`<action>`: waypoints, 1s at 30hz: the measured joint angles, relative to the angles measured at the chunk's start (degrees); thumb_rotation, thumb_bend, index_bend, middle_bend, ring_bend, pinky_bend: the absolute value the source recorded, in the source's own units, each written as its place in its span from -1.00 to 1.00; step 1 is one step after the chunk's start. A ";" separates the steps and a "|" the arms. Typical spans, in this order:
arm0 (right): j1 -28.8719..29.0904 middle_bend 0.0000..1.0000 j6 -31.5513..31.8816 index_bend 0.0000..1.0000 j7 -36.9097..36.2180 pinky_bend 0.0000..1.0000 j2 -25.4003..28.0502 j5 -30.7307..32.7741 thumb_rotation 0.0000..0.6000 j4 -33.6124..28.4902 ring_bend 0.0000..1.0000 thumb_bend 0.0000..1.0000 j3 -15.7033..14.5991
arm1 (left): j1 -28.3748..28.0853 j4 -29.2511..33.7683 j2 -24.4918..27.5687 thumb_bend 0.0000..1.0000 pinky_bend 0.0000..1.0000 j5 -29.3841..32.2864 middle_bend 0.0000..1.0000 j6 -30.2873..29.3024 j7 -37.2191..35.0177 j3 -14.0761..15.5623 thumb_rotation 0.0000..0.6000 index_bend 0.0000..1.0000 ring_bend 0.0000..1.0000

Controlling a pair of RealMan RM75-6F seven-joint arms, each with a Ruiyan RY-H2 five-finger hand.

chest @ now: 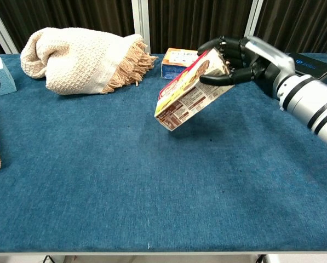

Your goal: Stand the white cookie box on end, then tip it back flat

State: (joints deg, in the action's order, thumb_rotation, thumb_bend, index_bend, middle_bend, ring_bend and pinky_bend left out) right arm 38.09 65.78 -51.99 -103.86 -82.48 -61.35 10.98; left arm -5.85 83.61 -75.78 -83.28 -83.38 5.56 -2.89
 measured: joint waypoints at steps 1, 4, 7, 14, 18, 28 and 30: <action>-0.08 -0.17 0.44 -0.31 -1.39 -0.49 -1.40 -0.50 1.00 2.21 -0.45 -0.35 -0.18 | -0.02 0.05 0.04 -1.00 -1.00 0.03 -0.89 0.02 0.05 -0.01 1.00 -0.86 -1.00; -0.26 -0.19 1.50 -0.43 -5.29 -0.62 -5.02 -1.91 1.00 8.30 -0.58 -0.35 -0.83 | -0.09 0.17 0.07 -1.00 -1.00 0.06 -0.89 0.07 0.07 -0.05 1.00 -0.86 -1.00; -0.44 -0.34 1.84 -0.70 -7.38 -0.85 -6.91 -3.07 1.00 12.06 -0.77 -0.35 -1.89 | -0.14 0.23 0.05 -1.00 -1.00 0.01 -0.89 0.10 0.17 -0.01 1.00 -0.86 -1.00; -2.71 -0.78 2.22 -1.00 -5.27 -1.00 -3.81 -4.72 1.00 10.67 -1.00 -0.35 -5.32 | 0.03 0.30 0.18 -1.00 -1.00 0.30 -0.89 0.14 0.37 0.13 1.00 -0.86 -1.00; -3.79 -0.93 0.55 -1.00 -1.61 -1.00 -0.31 -4.42 1.00 6.61 -1.00 -0.35 -6.63 | -0.16 0.47 0.09 -1.00 -1.00 0.09 -0.89 0.30 0.71 0.18 1.00 -0.86 -1.00; -6.36 -1.00 -1.76 -1.00 10.47 -1.00 11.63 -2.27 1.00 -7.63 -1.00 -0.35 -7.67 | -0.62 0.89 0.27 -1.00 -1.00 -0.31 -0.89 0.14 0.88 -0.10 1.00 -0.86 -1.00; -7.39 -1.00 -0.64 -1.00 15.04 -1.00 14.88 -1.79 1.00 -10.50 -1.00 -0.35 -7.62 | -0.67 0.86 0.32 -1.00 -1.00 -0.35 -0.89 0.08 0.65 -0.18 1.00 -0.86 -1.00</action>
State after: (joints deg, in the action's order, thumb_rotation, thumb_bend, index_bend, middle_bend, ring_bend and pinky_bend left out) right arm 30.70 65.14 -36.95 -88.98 -84.27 -71.85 3.36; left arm -6.52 84.47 -75.46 -83.63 -83.29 6.22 -3.07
